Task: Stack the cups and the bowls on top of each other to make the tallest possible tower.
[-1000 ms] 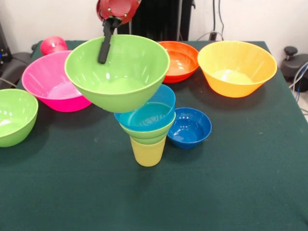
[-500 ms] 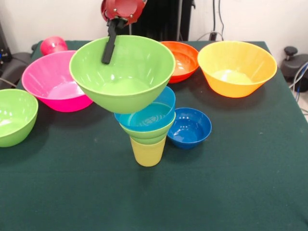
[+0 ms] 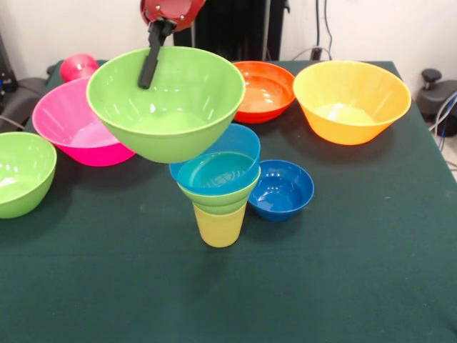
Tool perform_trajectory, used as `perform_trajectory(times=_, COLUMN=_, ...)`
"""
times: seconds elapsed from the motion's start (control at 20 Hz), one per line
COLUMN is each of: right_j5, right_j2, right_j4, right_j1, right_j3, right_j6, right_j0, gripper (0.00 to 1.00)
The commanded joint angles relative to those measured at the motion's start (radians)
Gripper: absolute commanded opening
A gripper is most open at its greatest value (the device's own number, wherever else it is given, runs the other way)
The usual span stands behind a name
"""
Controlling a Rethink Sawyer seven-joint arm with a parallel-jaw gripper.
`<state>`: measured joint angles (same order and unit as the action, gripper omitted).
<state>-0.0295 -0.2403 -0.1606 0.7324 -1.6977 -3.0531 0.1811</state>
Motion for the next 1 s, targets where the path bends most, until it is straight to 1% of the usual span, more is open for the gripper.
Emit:
perform_trajectory(times=0.05, right_j5=0.02, right_j2=0.044, right_j4=0.027, right_j1=-0.055, right_j3=-0.005, right_j6=-0.037, right_j0=-0.024, gripper=0.0)
perform_trajectory(times=1.0, right_j5=0.0, right_j2=0.001, right_j4=0.093, right_j1=-0.086, right_j3=0.005, right_j6=-0.056, right_j0=-0.074, gripper=0.0)
